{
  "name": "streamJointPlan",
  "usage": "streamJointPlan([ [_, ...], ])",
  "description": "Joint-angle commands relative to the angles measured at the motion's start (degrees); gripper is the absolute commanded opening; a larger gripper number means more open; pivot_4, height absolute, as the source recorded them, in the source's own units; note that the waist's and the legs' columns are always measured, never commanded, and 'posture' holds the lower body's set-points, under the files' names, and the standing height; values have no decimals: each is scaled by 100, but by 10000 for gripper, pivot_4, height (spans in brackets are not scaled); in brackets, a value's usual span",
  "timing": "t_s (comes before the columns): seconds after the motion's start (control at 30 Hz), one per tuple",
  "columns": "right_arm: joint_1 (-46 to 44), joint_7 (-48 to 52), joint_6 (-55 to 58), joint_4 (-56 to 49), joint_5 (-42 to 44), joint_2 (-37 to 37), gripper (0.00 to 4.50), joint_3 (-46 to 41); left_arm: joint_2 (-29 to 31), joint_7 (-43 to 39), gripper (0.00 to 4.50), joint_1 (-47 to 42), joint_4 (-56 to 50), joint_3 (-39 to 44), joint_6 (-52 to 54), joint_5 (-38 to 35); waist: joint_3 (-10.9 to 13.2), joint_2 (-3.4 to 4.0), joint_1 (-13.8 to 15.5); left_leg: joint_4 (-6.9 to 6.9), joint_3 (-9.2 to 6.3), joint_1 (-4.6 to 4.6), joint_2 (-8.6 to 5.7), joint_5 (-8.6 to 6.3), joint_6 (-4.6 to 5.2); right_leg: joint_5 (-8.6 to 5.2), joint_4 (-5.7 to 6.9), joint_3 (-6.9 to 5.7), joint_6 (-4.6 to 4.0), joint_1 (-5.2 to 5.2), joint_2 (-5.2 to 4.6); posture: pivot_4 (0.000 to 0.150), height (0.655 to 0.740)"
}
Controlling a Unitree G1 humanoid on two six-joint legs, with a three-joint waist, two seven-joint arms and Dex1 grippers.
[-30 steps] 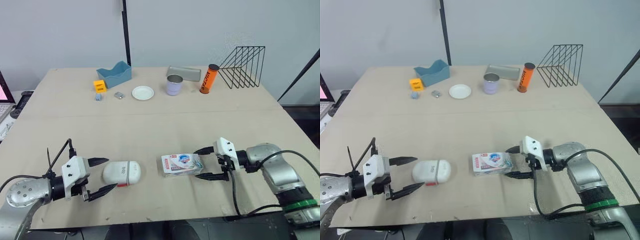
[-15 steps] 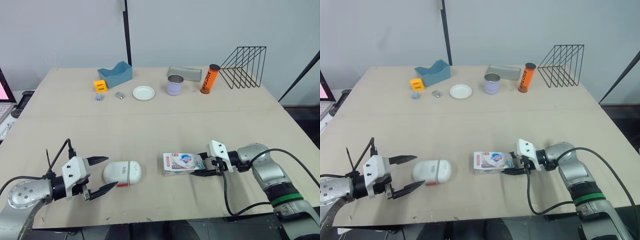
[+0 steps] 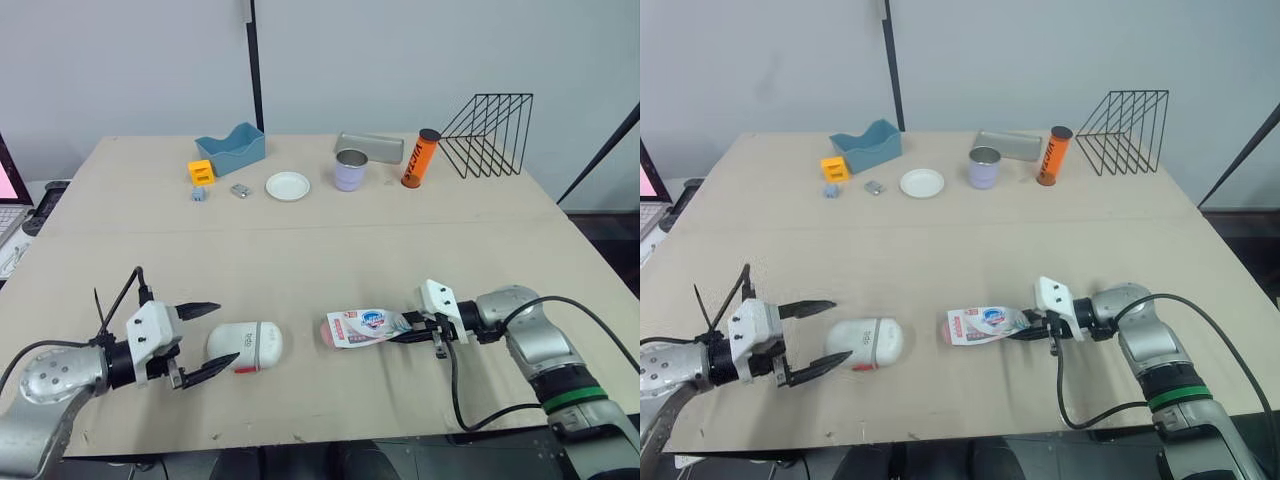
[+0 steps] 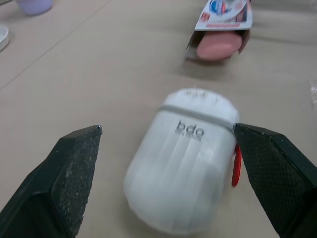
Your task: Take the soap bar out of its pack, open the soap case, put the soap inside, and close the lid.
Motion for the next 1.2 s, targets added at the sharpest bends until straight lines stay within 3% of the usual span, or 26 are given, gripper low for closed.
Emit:
streamJointPlan([
  [0.03, -48, 127, 242, -391, 378, -66, 2533, -300, 175, -239, 45000, -350, -106, -133, 162, -227, 1, 1, -1, 0, 1, -1, 0, 0, 0, 1, 1, 2, 2, -1, 2, 1500, 7393],
  [0.23, 198, 128, 677, -935, 694, -333, 2533, -613, 156, -750, 45000, -1464, 660, -1099, -80, 275, 3, 9, 30, 4, 0, -2, -2, 1, 1, 3, 2, 4, 10, 0, 14, 1500, 7393],
  [0.47, 591, 70, 918, -1430, 796, -829, 2533, -993, -40, -1010, 45000, -2224, 1326, -1507, -398, 497, 4, 9, 22, 4, 0, -6, -4, 1, 0, 5, 2, 10, 16, 0, 27, 1500, 7393],
  [0.93, 746, 129, 936, -1673, 455, -2149, 2533, -1472, -154, -1034, 45000, -2287, 1304, -1558, -388, 426, 6, 16, 3, 6, -1, -5, 7, 1, 1, -14, 2, 24, 53, 0, 38, 1500, 7393],
  [1.2, 800, 273, 531, -1454, 127, -2348, 2533, -1319, -192, -869, 45000, -2128, 1173, -1506, -367, 404, 6, 17, 1, 7, 0, -5, 6, 1, 1, -14, 2, 27, 53, 0, 38, 1500, 7393],
])
